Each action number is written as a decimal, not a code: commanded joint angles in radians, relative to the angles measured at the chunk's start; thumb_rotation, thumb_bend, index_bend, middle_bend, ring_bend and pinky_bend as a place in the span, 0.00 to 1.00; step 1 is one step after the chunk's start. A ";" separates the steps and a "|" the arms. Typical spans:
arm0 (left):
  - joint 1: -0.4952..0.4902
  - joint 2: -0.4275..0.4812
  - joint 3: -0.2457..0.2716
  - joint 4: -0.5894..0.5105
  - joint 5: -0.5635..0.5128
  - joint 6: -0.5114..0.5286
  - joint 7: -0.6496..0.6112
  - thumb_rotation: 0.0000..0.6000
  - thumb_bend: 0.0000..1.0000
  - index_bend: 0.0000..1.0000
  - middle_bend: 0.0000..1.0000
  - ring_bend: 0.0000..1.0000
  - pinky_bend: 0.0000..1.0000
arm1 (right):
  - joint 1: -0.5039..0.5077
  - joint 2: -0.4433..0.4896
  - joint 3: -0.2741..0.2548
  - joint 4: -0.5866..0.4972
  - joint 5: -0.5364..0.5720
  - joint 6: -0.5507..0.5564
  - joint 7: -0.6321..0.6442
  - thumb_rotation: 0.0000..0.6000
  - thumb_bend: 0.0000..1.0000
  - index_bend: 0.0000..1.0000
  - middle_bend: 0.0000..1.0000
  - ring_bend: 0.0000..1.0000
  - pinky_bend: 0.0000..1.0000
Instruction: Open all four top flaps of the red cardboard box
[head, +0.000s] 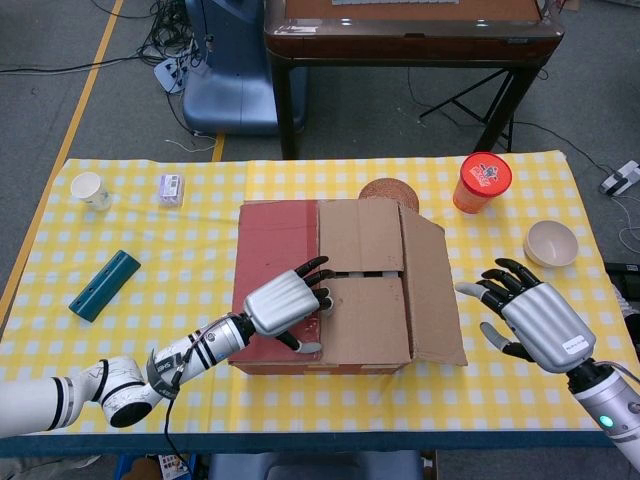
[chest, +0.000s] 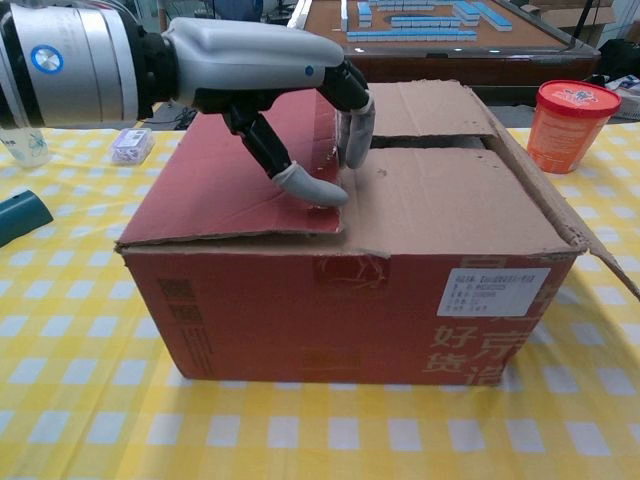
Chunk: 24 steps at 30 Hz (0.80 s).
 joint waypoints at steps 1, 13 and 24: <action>0.007 0.004 0.004 -0.006 -0.006 0.011 0.009 0.56 0.23 0.55 0.46 0.16 0.00 | -0.001 0.000 0.001 0.001 -0.001 0.003 0.002 1.00 0.35 0.24 0.36 0.23 0.14; 0.042 0.040 0.013 -0.037 0.014 0.082 0.051 0.56 0.24 0.59 0.50 0.19 0.00 | -0.005 0.003 0.000 0.007 -0.002 0.013 0.014 1.00 0.35 0.24 0.36 0.23 0.14; 0.070 0.131 -0.013 -0.107 -0.011 0.128 0.089 0.56 0.24 0.59 0.51 0.19 0.00 | 0.000 -0.001 0.000 0.019 -0.016 0.018 0.041 1.00 0.35 0.24 0.36 0.23 0.14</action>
